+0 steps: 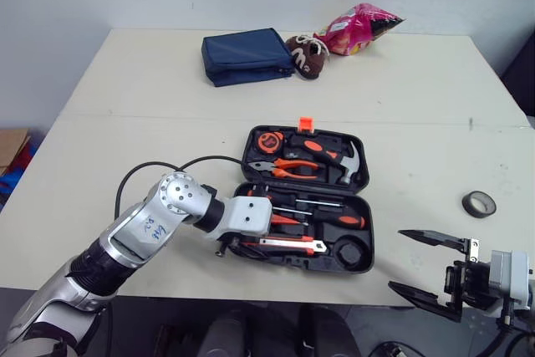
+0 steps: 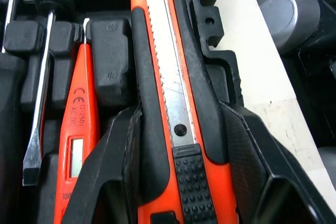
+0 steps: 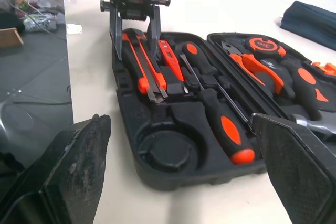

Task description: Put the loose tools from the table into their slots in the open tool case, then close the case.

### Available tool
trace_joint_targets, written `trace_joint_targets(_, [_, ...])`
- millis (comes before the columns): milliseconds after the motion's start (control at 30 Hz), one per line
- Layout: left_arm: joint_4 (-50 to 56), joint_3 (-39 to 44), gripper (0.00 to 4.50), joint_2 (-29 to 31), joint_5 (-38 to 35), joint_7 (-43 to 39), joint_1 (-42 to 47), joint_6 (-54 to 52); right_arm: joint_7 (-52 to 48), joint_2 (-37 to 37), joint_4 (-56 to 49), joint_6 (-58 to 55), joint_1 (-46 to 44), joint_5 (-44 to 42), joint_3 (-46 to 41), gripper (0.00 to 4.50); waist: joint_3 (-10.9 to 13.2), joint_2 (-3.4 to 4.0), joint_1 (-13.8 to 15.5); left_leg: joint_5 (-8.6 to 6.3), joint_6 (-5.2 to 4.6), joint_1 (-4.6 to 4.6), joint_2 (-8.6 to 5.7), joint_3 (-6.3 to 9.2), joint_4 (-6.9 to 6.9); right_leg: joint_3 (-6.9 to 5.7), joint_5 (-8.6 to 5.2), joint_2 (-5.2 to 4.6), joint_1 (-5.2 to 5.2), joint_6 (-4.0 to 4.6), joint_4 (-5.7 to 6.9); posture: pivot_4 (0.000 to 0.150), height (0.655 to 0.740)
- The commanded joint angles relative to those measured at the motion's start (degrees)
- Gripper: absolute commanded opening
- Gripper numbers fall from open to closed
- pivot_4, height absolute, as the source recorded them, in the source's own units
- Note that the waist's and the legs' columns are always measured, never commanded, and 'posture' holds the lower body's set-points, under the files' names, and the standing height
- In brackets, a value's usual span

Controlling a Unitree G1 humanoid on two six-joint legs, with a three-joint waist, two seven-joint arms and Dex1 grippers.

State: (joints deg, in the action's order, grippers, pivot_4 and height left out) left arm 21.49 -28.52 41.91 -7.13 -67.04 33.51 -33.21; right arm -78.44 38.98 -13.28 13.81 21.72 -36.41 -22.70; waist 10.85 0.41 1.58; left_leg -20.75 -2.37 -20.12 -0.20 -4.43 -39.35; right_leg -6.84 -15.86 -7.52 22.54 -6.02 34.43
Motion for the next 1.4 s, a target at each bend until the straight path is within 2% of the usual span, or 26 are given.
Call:
trace_joint_targets(33, [0.33, -0.05, 2.03, -1.02, 0.34, -0.2, 0.73, 1.49, 0.22, -0.29, -1.15, 0.49, 0.64, -0.36, -0.46, 4.5, 0.0, 0.0, -0.01, 0.0, 0.0, 0.0, 0.0, 0.0, 0.0, 0.0, 0.0, 0.0, 0.0, 0.0, 0.0, 0.15, 0.74])
trace_joint_targets(67, [0.16, 0.1, 2.58, -1.42, 0.41, -0.35, 0.6, 2.83, 0.1, -0.4, -0.83, 0.7, 0.65, -0.24, -0.36, 4.5, 0.0, 0.0, 0.0, 0.0, 0.0, 0.0, 0.0, 0.0, 0.0, 0.0, 0.0, 0.0, 0.0, 0.0, 0.0, 0.15, 0.74])
trace_joint_targets(200, [-0.9, 3.08, 4.22, -4.61, -1.78, 0.36, -0.5, 7.41, -0.46, -0.86, 0.52, 1.32, 0.33, 0.16, -0.04, 4.5, 0.0, 0.0, 0.01, 0.0, -0.01, -0.01, 0.0, 0.01, -0.01, -0.01, 0.0, 0.0, 0.0, 0.0, 0.0, 0.15, 0.74])
trace_joint_targets(233, [-1.09, 3.76, 4.44, -4.89, -2.24, -0.05, -0.77, 9.25, -0.63, -1.0, 0.8, 1.46, 0.29, 0.22, -0.05, 4.5, 0.0, 0.0, -0.02, 0.0, -0.01, -0.01, 0.0, 0.01, -0.02, -0.01, 0.0, 0.0, 0.0, 0.0, 0.0, 0.15, 0.74])
trace_joint_targets(433, [-5.17, 13.23, 4.44, -5.48, -11.73, -5.93, -3.97, 20.52, -1.14, -1.68, 2.86, 2.63, 0.15, 0.73, 0.1, 4.5, -0.01, 0.01, -0.14, 0.0, 0.0, 0.02, 0.04, 0.02, -0.05, -0.01, -0.01, -0.07, 0.0, 0.02, 0.03, 0.15, 0.74])
trace_joint_targets(533, [-6.63, 14.71, 3.64, -8.22, -15.08, -5.91, -6.13, 21.52, -0.73, -2.03, 3.12, 2.76, 0.18, 1.07, 0.08, 4.5, -0.02, 0.03, -0.13, 0.0, 0.0, 0.02, 0.02, 0.03, -0.08, -0.03, -0.01, -0.07, -0.04, 0.01, 0.02, 0.15, 0.74])
trace_joint_targets(567, [-7.27, 14.88, 3.18, -9.11, -15.23, -5.59, -6.5, 22.07, -0.57, -2.05, 3.17, 2.78, 0.12, 1.15, 0.14, 4.5, -0.02, 0.03, -0.04, 0.0, -0.01, 0.03, 0.01, 0.03, -0.1, -0.03, 0.0, -0.07, -0.06, 0.01, 0.03, 0.15, 0.74])
trace_joint_targets(667, [-10.81, 12.33, 1.77, -10.07, -8.84, -4.51, -6.94, 28.27, 0.25, -2.2, 2.75, 2.98, 0.65, 2.15, 0.65, 4.5, -0.02, 0.02, 0.13, 0.0, -0.01, -0.01, -0.02, 0.1, -0.22, -0.07, 0.01, -0.05, -0.09, -0.02, 0.02, 0.15, 0.74])
trace_joint_targets(800, [-13.26, 8.83, 0.05, -11.27, -5.73, -3.83, -8.25, 28.84, 2.7, -2.4, -0.04, 2.26, 1.63, 2.88, 1.3, 4.5, -0.02, 0.03, 0.06, -0.01, 0.0, -0.01, -0.02, 0.11, -0.24, -0.07, 0.01, -0.02, -0.08, -0.02, 0.08, 0.15, 0.74])
trace_joint_targets(967, [-16.95, 6.76, 0.05, -13.53, -1.82, 0.22, -7.83, 27.27, 5.32, -1.55, -3.5, 0.56, 2.82, 2.48, 1.07, 4.5, -0.02, 0.03, 0.02, -0.01, 0.0, -0.03, -0.02, 0.11, -0.26, -0.07, 0.01, -0.03, -0.07, -0.02, 0.09, 0.15, 0.74])
trace_joint_targets(1200, [-18.83, 2.36, 0.05, -11.63, 5.05, 1.33, -8.77, 24.25, 8.48, -0.71, -7.84, -2.34, 4.62, 2.17, 0.46, 4.5, -0.14, 0.07, 0.11, -0.02, 0.0, 0.03, -0.01, 0.13, -0.26, -0.07, 0.01, -0.13, -0.12, -0.02, 0.01, 0.15, 0.74])
trace_joint_targets(1400, [-17.59, -0.82, 0.05, -10.51, 6.99, -0.02, -8.43, 22.04, 10.62, 0.02, -9.71, -4.5, 4.21, 2.17, 0.06, 4.5, -0.28, 0.1, 0.05, -0.04, 0.03, 0.06, 0.03, 0.13, -0.26, -0.02, 0.01, -0.23, -0.13, -0.01, -0.02, 0.15, 0.74])
